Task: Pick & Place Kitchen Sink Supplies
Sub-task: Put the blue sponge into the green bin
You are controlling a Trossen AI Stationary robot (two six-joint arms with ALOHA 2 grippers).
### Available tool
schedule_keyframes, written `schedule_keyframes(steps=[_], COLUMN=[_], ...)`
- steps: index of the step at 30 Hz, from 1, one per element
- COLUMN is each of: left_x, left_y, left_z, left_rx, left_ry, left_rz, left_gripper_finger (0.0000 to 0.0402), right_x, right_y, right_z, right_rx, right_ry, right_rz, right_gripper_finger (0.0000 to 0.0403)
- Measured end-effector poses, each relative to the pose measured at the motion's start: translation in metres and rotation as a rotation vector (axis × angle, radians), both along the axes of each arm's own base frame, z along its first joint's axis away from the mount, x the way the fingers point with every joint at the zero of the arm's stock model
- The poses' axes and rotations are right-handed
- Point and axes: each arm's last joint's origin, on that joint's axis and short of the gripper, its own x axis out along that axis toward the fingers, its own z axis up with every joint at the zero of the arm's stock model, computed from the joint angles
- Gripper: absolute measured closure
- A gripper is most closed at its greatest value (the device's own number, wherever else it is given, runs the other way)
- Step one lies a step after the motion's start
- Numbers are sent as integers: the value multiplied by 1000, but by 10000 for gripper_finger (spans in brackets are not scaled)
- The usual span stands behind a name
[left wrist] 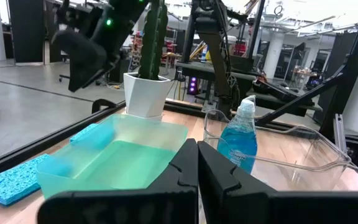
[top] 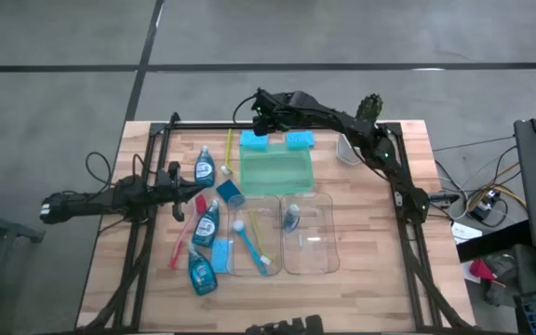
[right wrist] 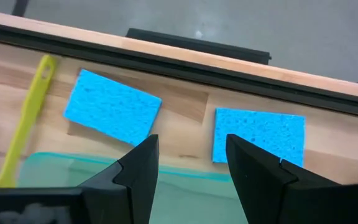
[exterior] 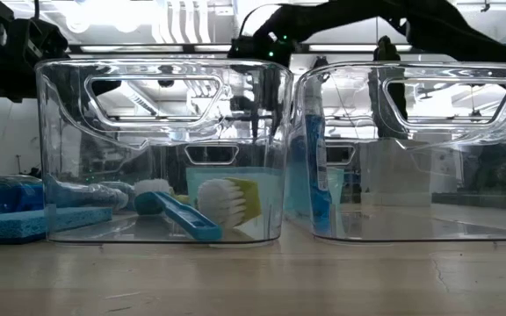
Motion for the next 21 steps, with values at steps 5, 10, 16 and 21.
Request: schedule_keyframes(steps=[5, 10, 16, 21], left_x=[0, 0, 0, 0], left_y=[0, 0, 0, 0], left_z=[0, 0, 0, 0], left_rx=[0, 0, 0, 0], left_ry=[-1, 0, 0, 0], left_rz=[0, 0, 0, 0], left_gripper_finger=[401, 401, 401, 401], right_x=[1, 1, -3, -7], right_y=[-7, -14, -22, -21], right_z=[-13, -23, -28, -24], right_rx=[13, 56, 130, 151], right_ry=[30, 35, 21, 41], right_rz=[-10, -4, 12, 43], right_gripper_finger=[221, 227, 229, 231])
